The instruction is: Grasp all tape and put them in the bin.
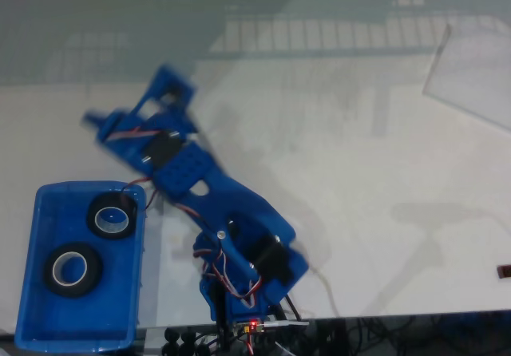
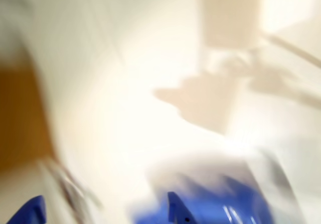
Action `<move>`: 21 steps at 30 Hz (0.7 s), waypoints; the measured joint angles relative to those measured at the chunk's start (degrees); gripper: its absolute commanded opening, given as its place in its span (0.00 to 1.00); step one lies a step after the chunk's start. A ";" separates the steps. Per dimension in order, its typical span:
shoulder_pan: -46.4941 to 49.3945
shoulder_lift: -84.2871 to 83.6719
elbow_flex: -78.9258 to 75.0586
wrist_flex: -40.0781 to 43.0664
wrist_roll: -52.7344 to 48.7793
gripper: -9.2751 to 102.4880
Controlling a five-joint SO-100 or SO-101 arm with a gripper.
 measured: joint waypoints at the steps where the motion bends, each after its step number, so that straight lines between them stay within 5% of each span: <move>1: 4.13 1.49 1.14 -2.20 0.35 0.34; 9: 29.79 15.73 20.39 -23.20 0.88 0.31; 14: 35.33 26.54 37.44 -32.34 -0.18 0.30; 21: 36.56 39.46 52.47 -33.40 0.00 0.29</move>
